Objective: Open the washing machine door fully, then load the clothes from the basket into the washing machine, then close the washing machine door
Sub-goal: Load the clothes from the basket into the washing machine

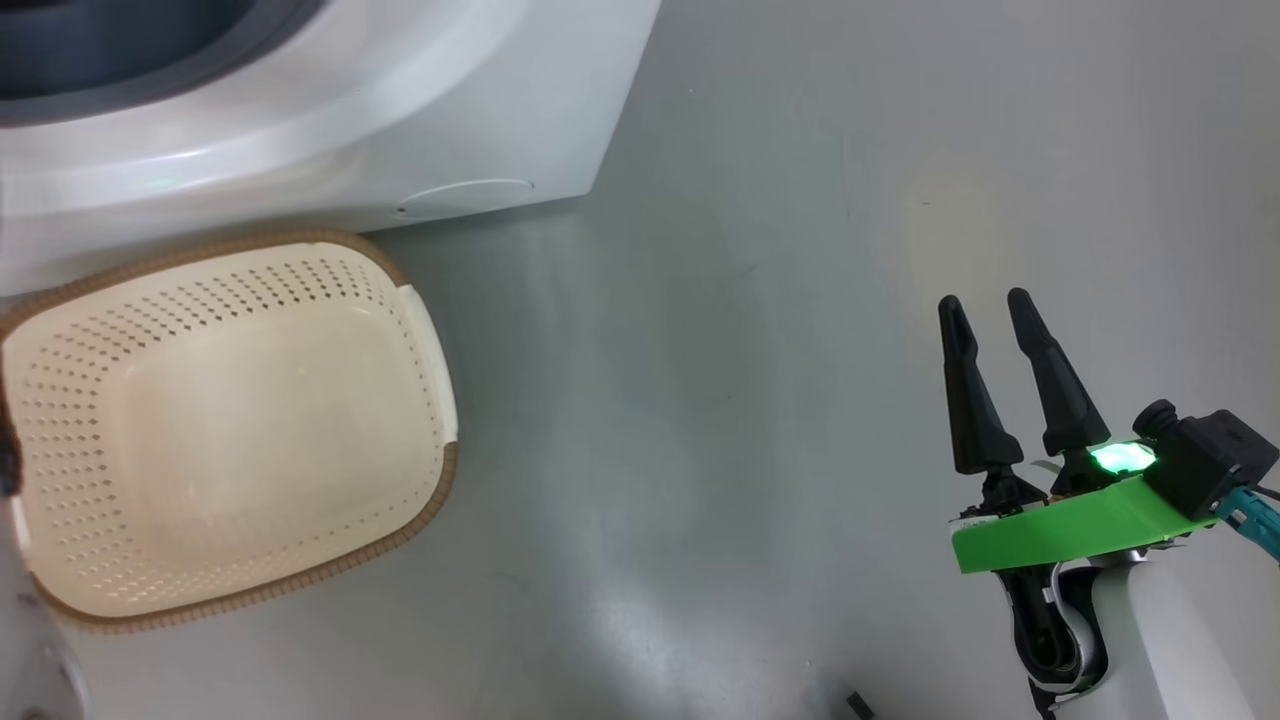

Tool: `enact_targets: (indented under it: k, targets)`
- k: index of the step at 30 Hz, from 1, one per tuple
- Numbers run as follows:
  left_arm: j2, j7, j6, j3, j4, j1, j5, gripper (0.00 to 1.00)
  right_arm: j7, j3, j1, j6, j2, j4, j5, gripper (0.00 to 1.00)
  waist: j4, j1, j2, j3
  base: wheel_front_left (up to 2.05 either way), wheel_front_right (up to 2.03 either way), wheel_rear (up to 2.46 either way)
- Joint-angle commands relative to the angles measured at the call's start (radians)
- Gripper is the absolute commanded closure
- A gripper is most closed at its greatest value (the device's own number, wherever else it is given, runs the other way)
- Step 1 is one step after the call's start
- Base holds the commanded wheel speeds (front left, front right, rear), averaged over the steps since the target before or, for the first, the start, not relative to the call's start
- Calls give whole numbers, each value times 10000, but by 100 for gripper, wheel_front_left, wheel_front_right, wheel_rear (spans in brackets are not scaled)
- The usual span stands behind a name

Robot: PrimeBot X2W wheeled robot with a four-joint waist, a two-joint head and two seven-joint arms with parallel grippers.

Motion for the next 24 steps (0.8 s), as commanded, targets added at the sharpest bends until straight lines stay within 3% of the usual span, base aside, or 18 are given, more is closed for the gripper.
enact_targets:
  k: [1, 9, 24]
  targets:
    - [393, -51, -44, 143, -302, 260, 13, 0, -48, 183, 69, 16, -110, -215, -47, 0, 89, 0, 0, -114, 0, 0, 0]
    - [-144, -51, -56, 31, -781, 1410, -3, 0, -48, 60, 128, 16, -352, -183, -97, 0, 455, 0, 0, -545, 0, 0, 0]
    - [-632, -51, -58, -310, -2115, 4181, -614, 0, -48, -97, 391, 16, -874, -17, -159, 0, 1154, 0, 0, -1557, 0, 0, 0]
